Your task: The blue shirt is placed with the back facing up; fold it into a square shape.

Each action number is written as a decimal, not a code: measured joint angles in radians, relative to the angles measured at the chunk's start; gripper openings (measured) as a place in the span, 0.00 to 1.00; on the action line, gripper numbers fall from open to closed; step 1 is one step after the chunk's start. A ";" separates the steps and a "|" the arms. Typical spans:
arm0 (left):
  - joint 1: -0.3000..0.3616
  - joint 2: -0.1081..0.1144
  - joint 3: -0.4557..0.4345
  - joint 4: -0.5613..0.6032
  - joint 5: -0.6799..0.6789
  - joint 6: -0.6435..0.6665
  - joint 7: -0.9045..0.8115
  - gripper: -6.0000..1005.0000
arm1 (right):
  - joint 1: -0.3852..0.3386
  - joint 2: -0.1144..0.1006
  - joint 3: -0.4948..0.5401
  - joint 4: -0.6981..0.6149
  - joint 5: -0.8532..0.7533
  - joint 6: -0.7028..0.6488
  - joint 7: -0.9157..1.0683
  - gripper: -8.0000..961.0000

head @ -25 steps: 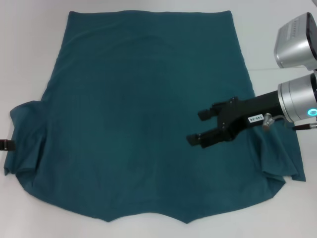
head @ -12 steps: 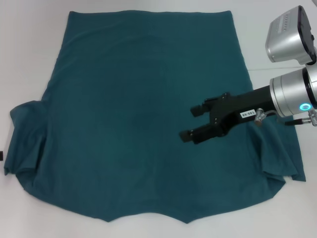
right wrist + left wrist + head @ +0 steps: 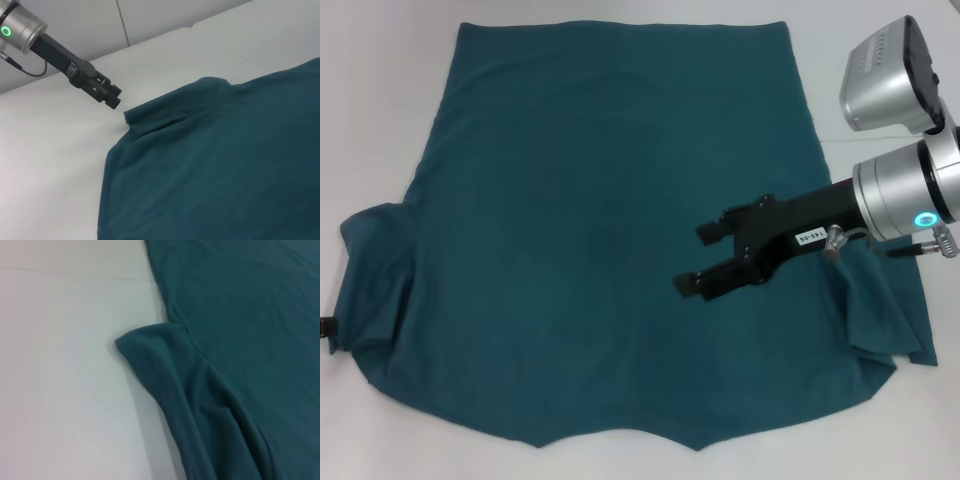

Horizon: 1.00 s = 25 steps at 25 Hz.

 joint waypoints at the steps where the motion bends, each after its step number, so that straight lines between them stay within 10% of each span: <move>1: -0.001 -0.001 0.000 0.000 0.000 0.001 0.001 0.82 | 0.000 0.000 -0.002 0.000 0.000 0.001 0.000 0.96; 25: -0.022 -0.043 0.090 -0.089 0.005 -0.228 0.014 0.82 | 0.021 0.004 -0.013 0.006 0.000 0.002 0.000 0.96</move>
